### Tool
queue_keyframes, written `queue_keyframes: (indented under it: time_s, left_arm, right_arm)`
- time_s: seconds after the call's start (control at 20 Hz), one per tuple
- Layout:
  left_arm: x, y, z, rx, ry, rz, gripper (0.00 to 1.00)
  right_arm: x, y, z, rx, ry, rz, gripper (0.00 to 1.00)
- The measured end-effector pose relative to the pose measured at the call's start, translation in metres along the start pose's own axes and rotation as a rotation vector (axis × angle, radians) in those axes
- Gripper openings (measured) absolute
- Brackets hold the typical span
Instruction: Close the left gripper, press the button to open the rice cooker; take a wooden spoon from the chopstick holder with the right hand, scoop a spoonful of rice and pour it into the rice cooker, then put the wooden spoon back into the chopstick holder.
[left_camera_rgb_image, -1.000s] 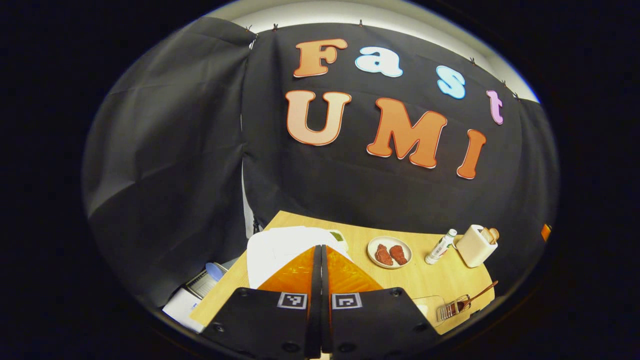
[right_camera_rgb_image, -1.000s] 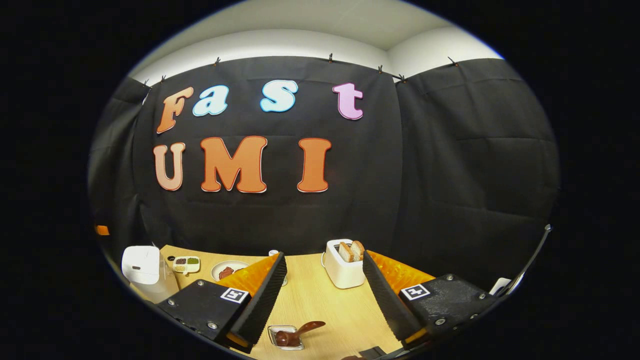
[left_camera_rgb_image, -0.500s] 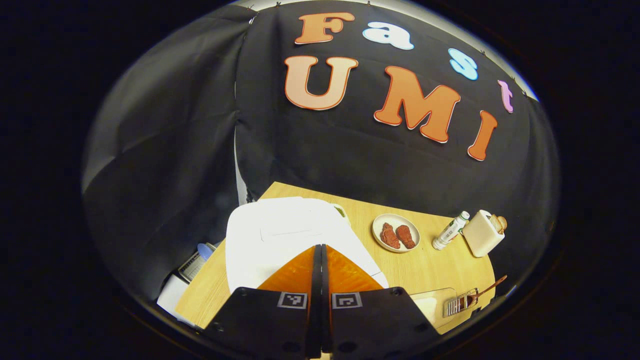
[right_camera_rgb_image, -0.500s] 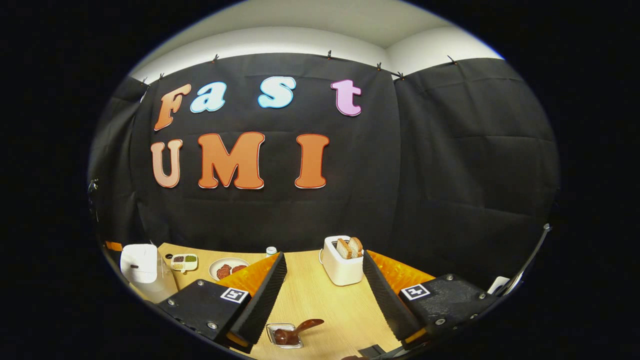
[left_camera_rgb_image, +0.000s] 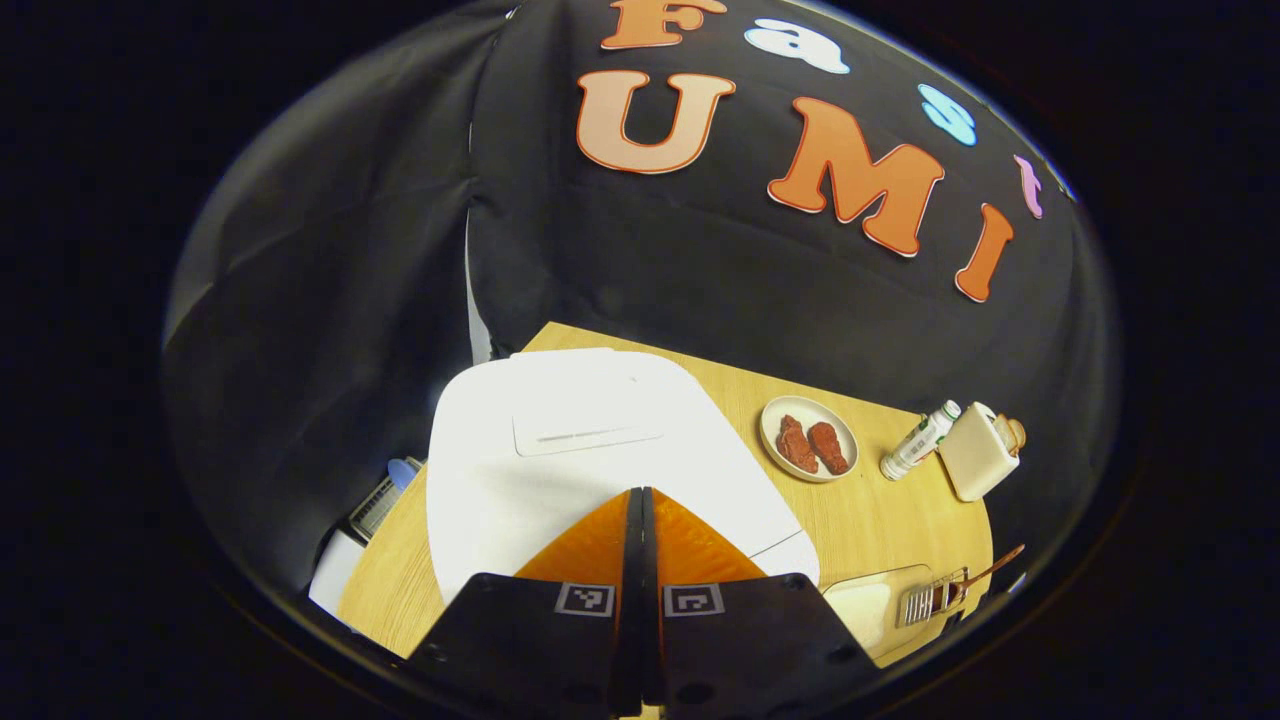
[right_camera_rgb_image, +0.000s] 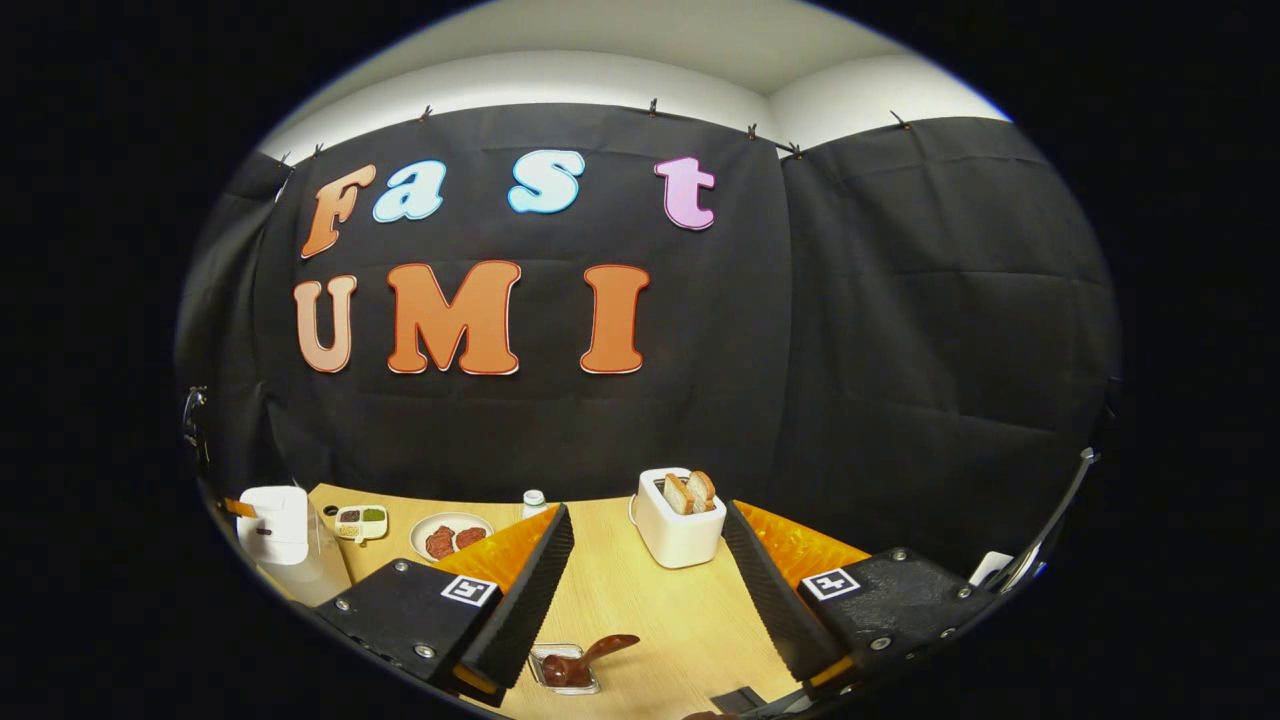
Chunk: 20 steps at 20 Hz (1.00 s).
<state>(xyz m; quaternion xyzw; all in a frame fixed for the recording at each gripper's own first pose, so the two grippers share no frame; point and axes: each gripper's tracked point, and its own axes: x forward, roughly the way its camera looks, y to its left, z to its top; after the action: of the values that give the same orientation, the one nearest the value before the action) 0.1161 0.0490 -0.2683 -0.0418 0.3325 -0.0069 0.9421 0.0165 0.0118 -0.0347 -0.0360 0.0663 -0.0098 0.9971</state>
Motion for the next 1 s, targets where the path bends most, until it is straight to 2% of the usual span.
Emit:
queue_keyframes:
  time_s: [0.5,0.8,1.0]
  left_arm:
    - [0.005,-0.003,-0.026,0.003,0.080,-0.015,0.05]
    - [0.003,-0.006,-0.015,0.038,0.032,0.020,0.05]
    - [-0.027,-0.010,0.036,0.096,-0.107,0.038,0.03]
  right_arm:
    - [0.003,0.001,-0.010,0.014,0.022,0.003,0.95]
    - [0.004,0.005,-0.024,0.044,0.046,0.025,0.95]
    - [0.000,0.003,-0.023,0.038,0.034,0.017,0.95]
